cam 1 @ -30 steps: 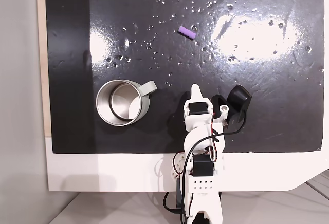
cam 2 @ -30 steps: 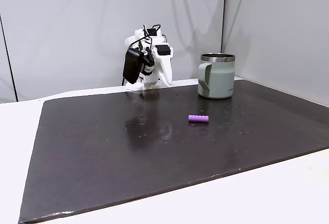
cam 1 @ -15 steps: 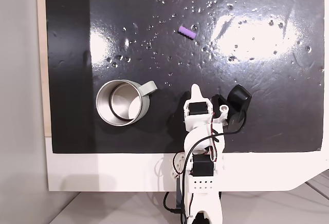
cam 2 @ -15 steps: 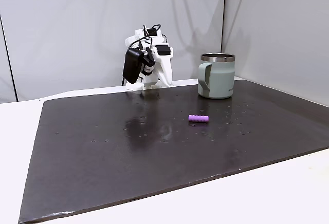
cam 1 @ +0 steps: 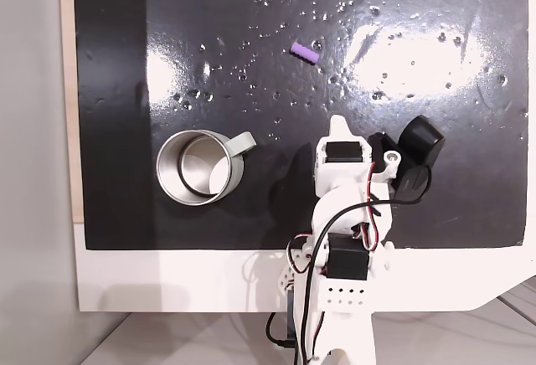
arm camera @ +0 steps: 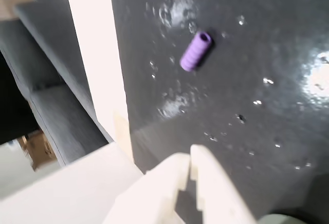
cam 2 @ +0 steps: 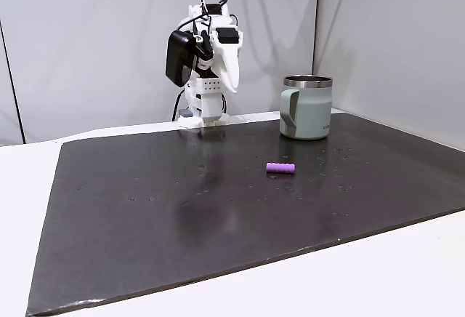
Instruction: Grasp a pengrip and put it in the cup.
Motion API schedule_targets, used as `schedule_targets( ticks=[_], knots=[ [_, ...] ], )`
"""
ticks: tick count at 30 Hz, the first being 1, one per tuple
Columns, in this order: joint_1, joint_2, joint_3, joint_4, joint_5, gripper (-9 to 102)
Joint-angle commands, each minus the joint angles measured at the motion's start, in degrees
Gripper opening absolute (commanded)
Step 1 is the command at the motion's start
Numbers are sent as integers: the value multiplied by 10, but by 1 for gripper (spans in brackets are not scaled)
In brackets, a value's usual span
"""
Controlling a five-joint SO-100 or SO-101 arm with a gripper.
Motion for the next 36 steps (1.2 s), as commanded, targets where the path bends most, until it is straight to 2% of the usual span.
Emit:
schedule_targets(
  ticks=[1,12,20,30,36],
  knots=[
    [11,-88,-108,-17,46,0],
    [44,-402,-306,-17,152,0],
    [63,-553,-426,-13,160,0],
    [42,-685,-528,18,222,0],
    [30,-808,-660,86,253,0]
  ],
)
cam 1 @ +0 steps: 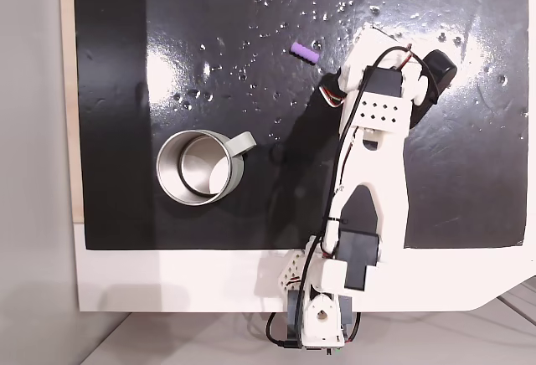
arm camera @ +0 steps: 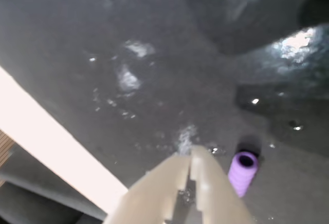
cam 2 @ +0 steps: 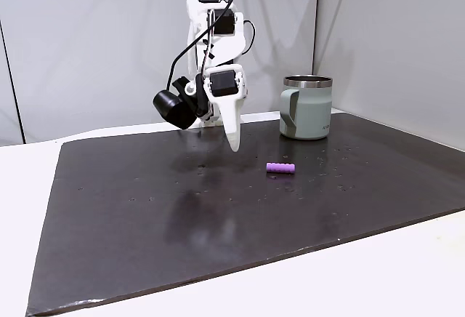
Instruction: Grasp a pengrip and put it in the cup.
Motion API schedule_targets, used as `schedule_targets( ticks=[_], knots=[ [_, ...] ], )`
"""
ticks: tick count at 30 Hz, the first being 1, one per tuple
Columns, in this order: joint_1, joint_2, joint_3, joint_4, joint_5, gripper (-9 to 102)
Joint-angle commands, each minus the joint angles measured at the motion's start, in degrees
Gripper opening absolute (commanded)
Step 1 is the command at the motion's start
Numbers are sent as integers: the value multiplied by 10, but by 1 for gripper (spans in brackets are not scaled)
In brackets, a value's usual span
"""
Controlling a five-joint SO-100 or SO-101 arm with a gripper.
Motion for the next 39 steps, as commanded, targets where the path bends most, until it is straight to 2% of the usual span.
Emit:
schedule_targets(
  ticks=[1,7,23,39],
  knots=[
    [-18,-46,-104,41,17,0],
    [-47,-83,-149,54,31,0],
    [-120,-138,-264,179,84,30],
    [-127,-213,-269,171,78,28]
  ],
)
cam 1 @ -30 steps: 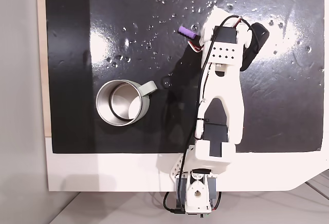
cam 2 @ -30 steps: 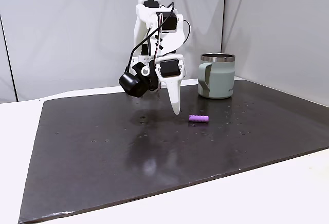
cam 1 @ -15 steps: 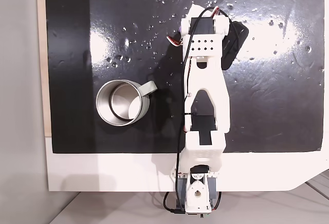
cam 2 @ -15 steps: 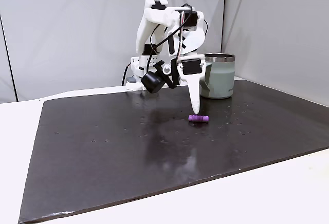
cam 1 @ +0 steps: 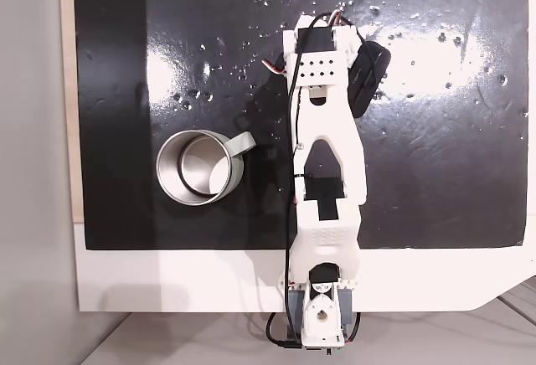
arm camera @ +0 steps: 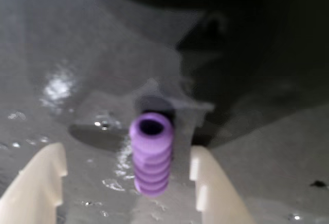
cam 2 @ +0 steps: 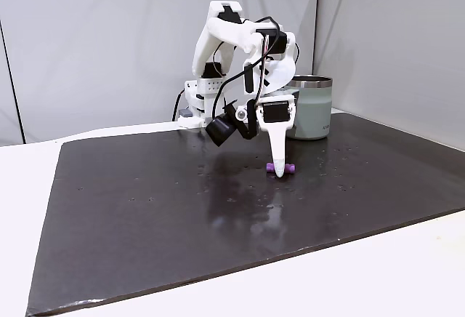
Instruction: Grasp a pengrip and put it in the cup.
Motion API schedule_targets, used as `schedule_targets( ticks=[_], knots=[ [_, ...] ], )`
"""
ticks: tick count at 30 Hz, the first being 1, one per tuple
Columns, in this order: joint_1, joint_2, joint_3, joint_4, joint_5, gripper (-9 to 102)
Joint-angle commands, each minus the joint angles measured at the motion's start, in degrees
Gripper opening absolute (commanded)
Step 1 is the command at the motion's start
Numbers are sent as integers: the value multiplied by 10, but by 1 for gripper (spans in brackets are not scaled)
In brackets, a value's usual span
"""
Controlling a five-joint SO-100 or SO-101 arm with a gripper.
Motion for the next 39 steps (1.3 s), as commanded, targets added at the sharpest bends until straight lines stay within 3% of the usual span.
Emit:
schedule_targets(
  ticks=[1,6,12,17,26,39],
  knots=[
    [-5,-4,-33,-1,-4,27],
    [-12,-15,-34,-1,-11,10],
    [-11,-20,-33,0,-25,0],
    [-9,-19,-47,26,-26,0],
    [-11,44,-192,199,-40,0],
    [-83,343,-31,229,-108,0]
  ],
)
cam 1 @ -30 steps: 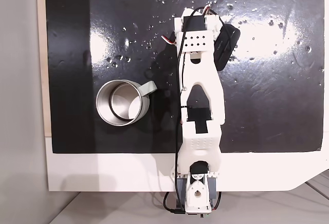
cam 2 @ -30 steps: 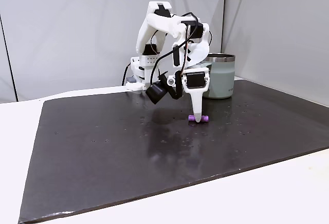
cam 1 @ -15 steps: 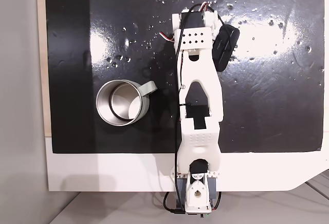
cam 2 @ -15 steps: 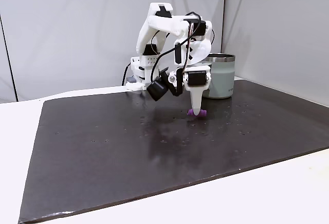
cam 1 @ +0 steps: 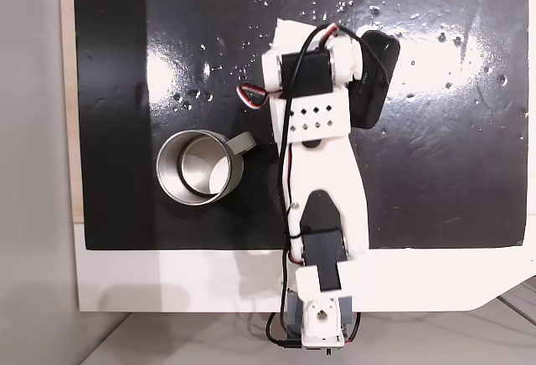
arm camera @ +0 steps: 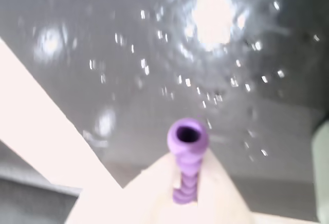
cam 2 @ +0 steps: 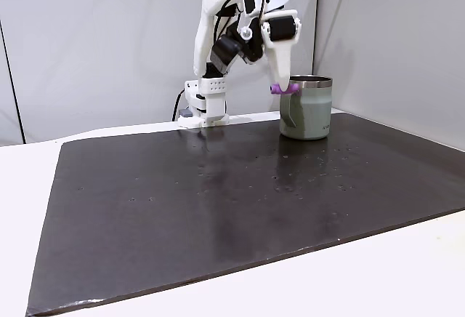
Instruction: Grasp a pengrip and put it in the cup.
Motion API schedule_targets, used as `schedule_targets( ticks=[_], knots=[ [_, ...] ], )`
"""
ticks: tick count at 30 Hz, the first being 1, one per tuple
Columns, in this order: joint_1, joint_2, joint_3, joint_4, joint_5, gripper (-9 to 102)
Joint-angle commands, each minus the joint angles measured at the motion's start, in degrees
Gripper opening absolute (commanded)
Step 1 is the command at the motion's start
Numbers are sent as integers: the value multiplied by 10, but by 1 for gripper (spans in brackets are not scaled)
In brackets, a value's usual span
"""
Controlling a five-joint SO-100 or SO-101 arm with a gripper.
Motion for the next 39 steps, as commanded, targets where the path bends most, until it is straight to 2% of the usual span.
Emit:
schedule_targets(
  ticks=[1,16,26,30,35,39],
  knots=[
    [-47,105,28,4,-29,0],
    [-288,286,233,-21,-110,0],
    [-339,287,261,-33,-135,2],
    [-339,286,262,-33,-135,8],
    [-337,287,264,-32,-135,27],
    [-336,291,260,-31,-135,31]
  ],
)
